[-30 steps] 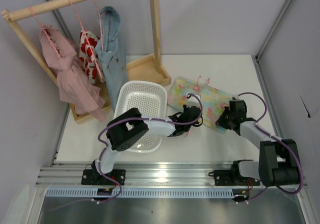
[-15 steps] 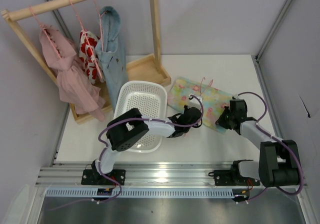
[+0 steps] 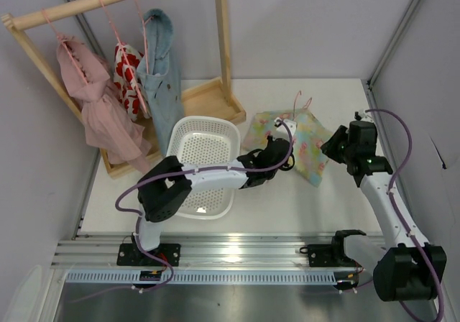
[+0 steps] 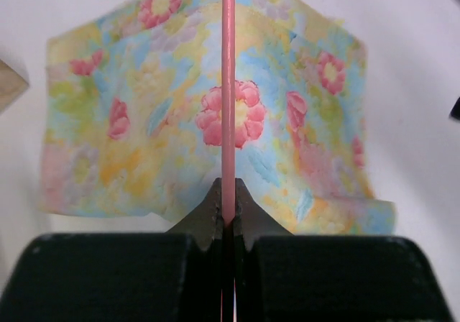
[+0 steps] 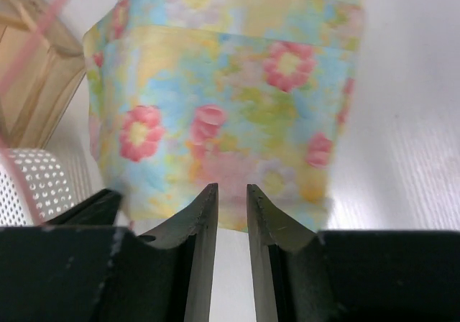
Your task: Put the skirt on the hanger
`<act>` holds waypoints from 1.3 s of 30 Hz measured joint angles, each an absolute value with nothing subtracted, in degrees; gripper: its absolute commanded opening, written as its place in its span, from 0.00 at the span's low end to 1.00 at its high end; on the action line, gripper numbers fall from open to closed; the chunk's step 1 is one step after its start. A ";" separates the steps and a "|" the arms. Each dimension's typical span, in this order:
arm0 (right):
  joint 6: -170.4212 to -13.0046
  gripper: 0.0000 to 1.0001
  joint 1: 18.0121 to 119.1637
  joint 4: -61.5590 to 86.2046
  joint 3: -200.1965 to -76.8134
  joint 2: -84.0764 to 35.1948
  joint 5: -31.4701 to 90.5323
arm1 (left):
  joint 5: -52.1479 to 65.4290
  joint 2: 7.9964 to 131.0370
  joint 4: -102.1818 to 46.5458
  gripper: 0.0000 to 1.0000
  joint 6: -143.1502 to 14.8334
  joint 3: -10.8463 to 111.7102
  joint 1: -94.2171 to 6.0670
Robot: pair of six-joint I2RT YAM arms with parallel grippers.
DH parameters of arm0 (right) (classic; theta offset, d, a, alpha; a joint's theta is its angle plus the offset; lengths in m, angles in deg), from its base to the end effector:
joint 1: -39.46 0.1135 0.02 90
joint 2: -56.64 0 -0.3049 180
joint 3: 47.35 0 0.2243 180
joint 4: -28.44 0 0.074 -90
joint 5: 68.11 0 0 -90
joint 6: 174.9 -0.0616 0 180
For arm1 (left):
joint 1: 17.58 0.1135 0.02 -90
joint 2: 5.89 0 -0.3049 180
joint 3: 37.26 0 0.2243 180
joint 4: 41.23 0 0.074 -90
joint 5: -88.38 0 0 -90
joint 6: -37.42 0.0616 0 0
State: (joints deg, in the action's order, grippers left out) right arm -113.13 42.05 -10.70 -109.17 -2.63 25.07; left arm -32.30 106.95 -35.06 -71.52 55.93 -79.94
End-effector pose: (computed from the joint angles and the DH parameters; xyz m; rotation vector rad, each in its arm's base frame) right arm 0.1967 0.0123 0.3048 0.4648 2.1829 0.3580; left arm 0.2430 -0.3964 0.2638 0.4090 1.9323 -0.3900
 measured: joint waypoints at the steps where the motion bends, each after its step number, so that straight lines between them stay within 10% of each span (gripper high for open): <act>1: -113.13 0.29 41.18 -11.68 -109.63 -2.43 24.65 | -32.60 106.31 -34.10 0.00 -71.45 56.89 -79.94; 25: -112.23 0.32 33.92 -21.10 -118.81 -0.83 26.25 | -35.25 102.31 18.34 0.00 -71.58 108.78 -76.47; 39: -111.82 0.33 33.92 -21.10 -118.88 -0.90 27.10 | -37.65 91.84 36.85 0.00 -74.60 107.01 -69.65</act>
